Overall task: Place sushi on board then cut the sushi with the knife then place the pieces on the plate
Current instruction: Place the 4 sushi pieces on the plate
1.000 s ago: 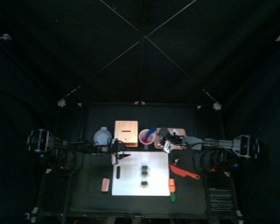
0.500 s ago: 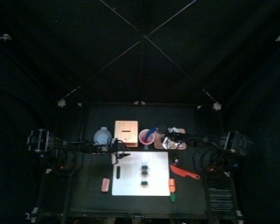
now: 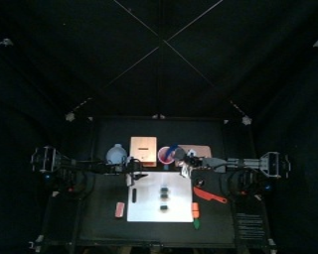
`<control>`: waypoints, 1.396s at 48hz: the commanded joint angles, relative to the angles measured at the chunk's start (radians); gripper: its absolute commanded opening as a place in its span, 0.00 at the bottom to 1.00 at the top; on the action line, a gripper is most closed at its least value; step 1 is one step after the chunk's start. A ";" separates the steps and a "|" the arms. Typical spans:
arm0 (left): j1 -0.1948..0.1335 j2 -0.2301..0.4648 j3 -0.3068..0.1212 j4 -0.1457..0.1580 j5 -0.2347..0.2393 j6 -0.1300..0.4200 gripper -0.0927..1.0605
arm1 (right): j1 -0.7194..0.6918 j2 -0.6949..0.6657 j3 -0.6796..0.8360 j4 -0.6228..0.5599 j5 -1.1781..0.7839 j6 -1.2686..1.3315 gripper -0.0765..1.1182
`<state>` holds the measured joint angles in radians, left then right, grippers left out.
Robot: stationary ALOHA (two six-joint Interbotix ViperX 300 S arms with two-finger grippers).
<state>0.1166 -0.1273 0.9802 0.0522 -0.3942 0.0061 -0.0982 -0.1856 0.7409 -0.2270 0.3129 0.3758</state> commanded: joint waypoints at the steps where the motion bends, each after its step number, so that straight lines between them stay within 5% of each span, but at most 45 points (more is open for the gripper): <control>1: 0.002 -0.008 -0.011 0.000 0.003 0.002 0.72 | 0.078 0.021 -0.046 0.005 -0.006 0.003 0.79; 53: 0.008 -0.006 -0.002 0.000 0.005 0.002 0.72 | 0.186 0.270 -0.183 0.049 -0.006 -0.002 0.78; 67: 0.008 -0.006 -0.002 0.000 0.005 0.002 0.72 | 0.181 0.299 -0.193 0.031 -0.005 0.000 0.65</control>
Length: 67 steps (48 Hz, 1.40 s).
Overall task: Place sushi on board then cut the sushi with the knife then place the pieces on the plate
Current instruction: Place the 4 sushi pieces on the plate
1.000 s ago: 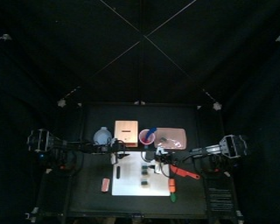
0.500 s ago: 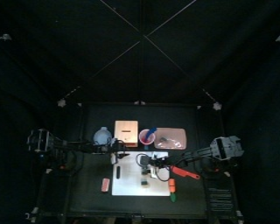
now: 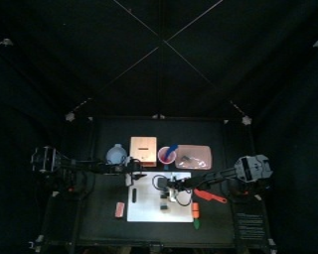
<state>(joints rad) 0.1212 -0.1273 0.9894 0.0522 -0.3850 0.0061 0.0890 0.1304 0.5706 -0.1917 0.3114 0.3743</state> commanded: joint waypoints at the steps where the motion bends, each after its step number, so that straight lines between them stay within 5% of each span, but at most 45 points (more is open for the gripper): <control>1: 0.003 -0.006 -0.009 0.000 -0.005 0.002 0.72 | -0.006 -0.017 -0.023 -0.003 -0.003 0.003 0.63; 18: 0.002 -0.006 -0.009 0.000 -0.005 0.002 0.72 | -0.097 -0.222 0.071 0.009 0.121 0.006 0.60; 37: 0.003 -0.006 -0.009 0.000 -0.005 0.002 0.72 | -0.388 -0.506 0.268 -0.012 0.244 0.006 0.60; 49: 0.006 -0.006 -0.012 -0.002 -0.005 0.002 0.72 | -0.537 -0.517 0.342 -0.020 0.219 0.000 0.60; 67: 0.009 -0.006 -0.014 -0.005 -0.005 0.002 0.72 | -0.569 -0.394 0.402 -0.002 0.029 0.003 0.68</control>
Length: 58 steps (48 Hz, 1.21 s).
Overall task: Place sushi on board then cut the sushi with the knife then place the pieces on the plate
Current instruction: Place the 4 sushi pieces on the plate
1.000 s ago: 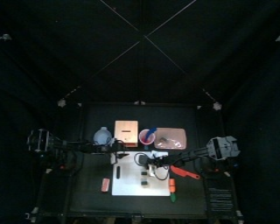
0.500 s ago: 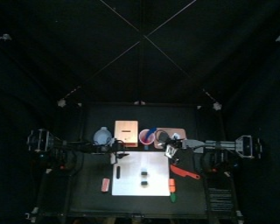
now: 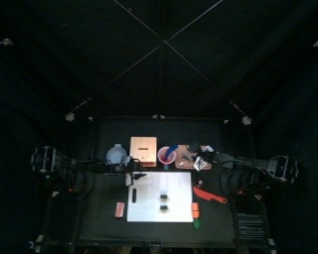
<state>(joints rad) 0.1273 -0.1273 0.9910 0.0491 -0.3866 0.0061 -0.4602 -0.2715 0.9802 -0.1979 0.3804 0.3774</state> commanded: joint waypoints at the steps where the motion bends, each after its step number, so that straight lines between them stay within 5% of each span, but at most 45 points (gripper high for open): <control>1: 0.003 -0.006 -0.015 -0.002 -0.003 0.002 0.72 | -0.025 0.014 -0.008 0.005 -0.048 0.000 0.69; 9: 0.005 -0.006 -0.017 0.002 -0.003 0.000 0.72 | -0.034 0.029 -0.021 -0.005 -0.058 -0.002 0.80; 18: 0.003 -0.006 -0.017 -0.002 -0.003 0.000 0.72 | -0.005 -0.028 -0.060 0.006 -0.003 0.002 0.82; 40: 0.003 -0.006 -0.018 -0.002 -0.003 0.000 0.72 | 0.474 0.041 -0.245 0.012 -0.052 0.002 0.82; 58: 0.005 -0.006 -0.018 -0.002 -0.003 0.000 0.72 | 0.612 0.224 -0.368 0.054 -0.083 0.002 0.82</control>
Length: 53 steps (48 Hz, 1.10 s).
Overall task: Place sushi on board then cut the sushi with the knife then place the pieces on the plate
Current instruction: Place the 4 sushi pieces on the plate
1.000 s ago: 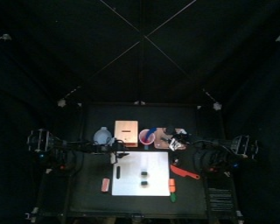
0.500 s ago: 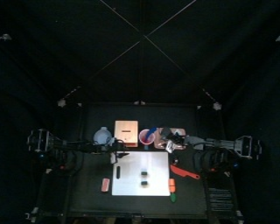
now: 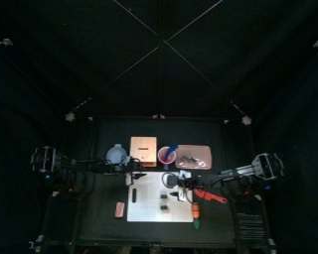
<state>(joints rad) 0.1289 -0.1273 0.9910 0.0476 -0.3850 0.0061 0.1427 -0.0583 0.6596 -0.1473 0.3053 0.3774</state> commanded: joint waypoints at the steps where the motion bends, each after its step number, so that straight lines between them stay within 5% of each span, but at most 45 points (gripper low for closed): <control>1: 0.003 -0.006 -0.018 0.000 -0.005 0.000 0.72 | 0.011 0.020 -0.052 0.003 -0.006 0.000 0.82; 19: 0.003 -0.006 -0.014 0.000 -0.005 0.000 0.72 | 0.012 0.163 -0.138 0.000 -0.009 -0.002 0.79; 34: 0.003 -0.006 -0.009 0.000 -0.005 0.000 0.72 | 0.009 0.202 -0.149 0.011 -0.014 0.002 0.57; 53: 0.003 -0.006 -0.011 0.003 -0.005 0.002 0.72 | -0.161 -0.115 0.060 0.014 0.101 0.002 0.54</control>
<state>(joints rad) 0.1289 -0.1273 0.9925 0.0491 -0.3866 0.0061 0.0445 -0.0583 0.6826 -0.1289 0.3758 0.3850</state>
